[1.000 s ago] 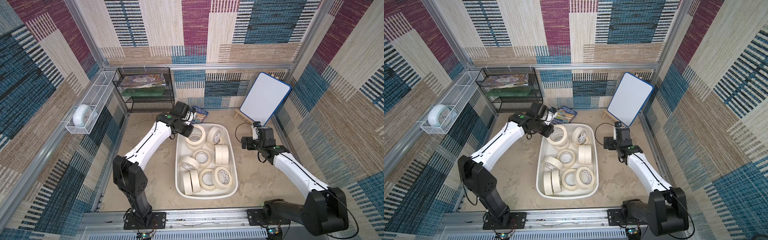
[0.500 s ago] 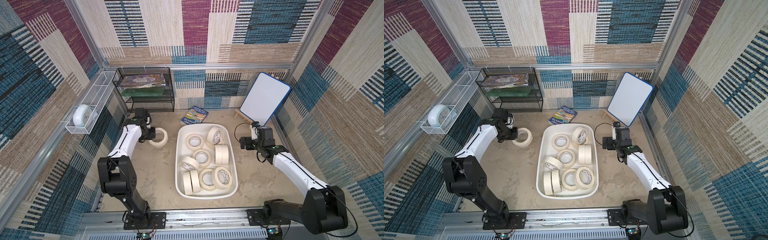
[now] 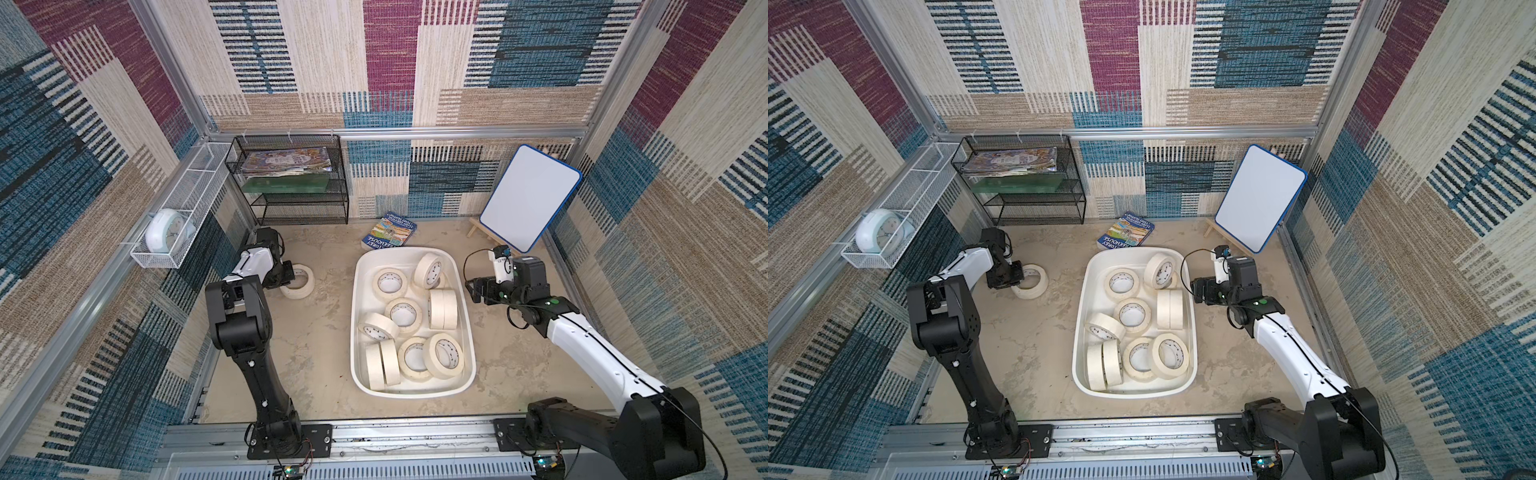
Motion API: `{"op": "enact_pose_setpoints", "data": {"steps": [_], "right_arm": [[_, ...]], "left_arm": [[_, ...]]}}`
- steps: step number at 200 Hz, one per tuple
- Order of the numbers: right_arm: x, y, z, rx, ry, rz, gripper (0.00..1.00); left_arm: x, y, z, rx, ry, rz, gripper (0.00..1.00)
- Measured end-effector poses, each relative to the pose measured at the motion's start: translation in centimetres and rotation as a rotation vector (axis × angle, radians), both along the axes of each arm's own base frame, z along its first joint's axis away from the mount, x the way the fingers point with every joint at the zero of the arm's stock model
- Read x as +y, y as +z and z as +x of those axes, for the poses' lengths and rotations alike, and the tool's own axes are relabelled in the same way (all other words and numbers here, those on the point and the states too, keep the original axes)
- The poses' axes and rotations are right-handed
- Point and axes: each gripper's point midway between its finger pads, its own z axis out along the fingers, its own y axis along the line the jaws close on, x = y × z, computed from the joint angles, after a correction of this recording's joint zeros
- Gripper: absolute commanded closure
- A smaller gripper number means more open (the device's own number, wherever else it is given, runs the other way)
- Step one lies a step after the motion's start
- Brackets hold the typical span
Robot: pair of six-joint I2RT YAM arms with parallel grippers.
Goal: Take out the art tape in the storage box
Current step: Place the art tape at the center of the board.
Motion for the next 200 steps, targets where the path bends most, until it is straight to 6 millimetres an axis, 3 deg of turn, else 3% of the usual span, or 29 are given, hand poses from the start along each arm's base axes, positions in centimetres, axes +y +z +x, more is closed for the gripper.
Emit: {"op": "enact_pose_setpoints", "data": {"steps": [24, 72, 127, 137, 154, 167, 183, 200], "right_arm": [[2.4, 1.4, -0.4, -0.015, 0.099, 0.121, 0.28], [7.0, 0.9, -0.4, 0.123, 0.259, 0.364, 0.25], [10.3, 0.5, 1.1, 0.225, 0.31, 0.46, 0.27], [10.7, 0.0, 1.7, 0.246, 0.307, 0.464, 0.28], [11.1, -0.9, 3.0, 0.27, 0.295, 0.461, 0.29], [11.4, -1.3, 4.2, 0.278, 0.292, 0.459, 0.32], [11.8, -2.0, 5.2, 0.299, 0.291, 0.462, 0.33], [12.4, -2.8, 5.8, 0.322, 0.294, 0.464, 0.33]], "left_arm": [[1.0, -0.5, -0.1, -0.002, 0.035, -0.002, 1.0], [2.3, -0.9, 0.3, -0.03, 0.083, 0.013, 1.0], [3.5, -0.8, 1.6, -0.053, 0.117, 0.026, 1.0], [3.5, -0.8, 1.7, -0.054, 0.116, 0.024, 0.89], [3.5, -0.8, 1.7, -0.058, 0.116, 0.025, 0.59], [3.5, -0.8, 1.6, -0.067, 0.114, 0.028, 0.43], [3.3, -1.2, 0.9, -0.056, 0.114, 0.027, 0.31], [3.2, -0.9, 0.1, -0.056, 0.116, 0.03, 0.26]]}}
